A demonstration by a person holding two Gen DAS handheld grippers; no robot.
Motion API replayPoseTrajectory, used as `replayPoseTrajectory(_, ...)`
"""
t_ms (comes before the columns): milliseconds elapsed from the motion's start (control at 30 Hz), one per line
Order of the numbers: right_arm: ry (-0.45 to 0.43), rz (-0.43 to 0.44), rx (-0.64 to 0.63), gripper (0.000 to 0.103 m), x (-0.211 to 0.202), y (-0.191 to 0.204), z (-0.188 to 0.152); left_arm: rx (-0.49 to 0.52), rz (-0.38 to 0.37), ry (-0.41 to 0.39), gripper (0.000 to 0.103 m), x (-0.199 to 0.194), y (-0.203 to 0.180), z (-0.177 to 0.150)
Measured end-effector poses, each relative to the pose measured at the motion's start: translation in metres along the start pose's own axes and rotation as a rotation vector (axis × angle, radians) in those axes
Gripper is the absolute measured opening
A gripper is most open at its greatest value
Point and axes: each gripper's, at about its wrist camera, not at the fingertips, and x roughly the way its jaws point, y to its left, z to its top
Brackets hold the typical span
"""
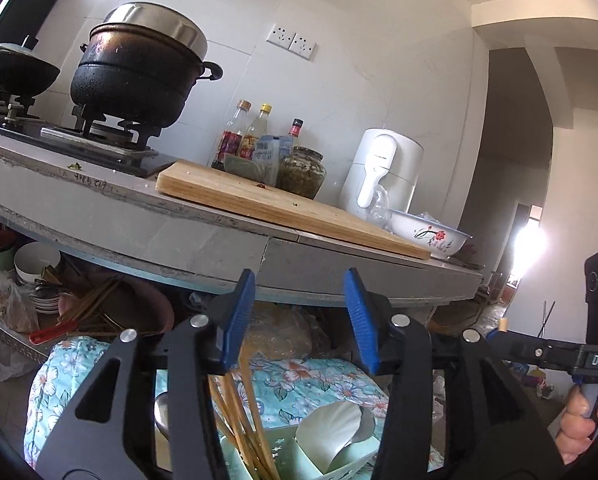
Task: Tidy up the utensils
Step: 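Lower both chopsticks into the green holder and open both tools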
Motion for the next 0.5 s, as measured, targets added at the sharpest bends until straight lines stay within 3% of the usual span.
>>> replayPoseTrajectory(267,-0.069,0.027,0.003,0.006,0.017,0.008,0.031,0.006,0.027,0.014,0.061,-0.047,0.005,0.005)
replayPoseTrajectory(500,-0.162,0.038,-0.032,0.006,0.037,0.025,0.069,-0.026,0.097,0.128,0.070,-0.092,0.026,-0.024)
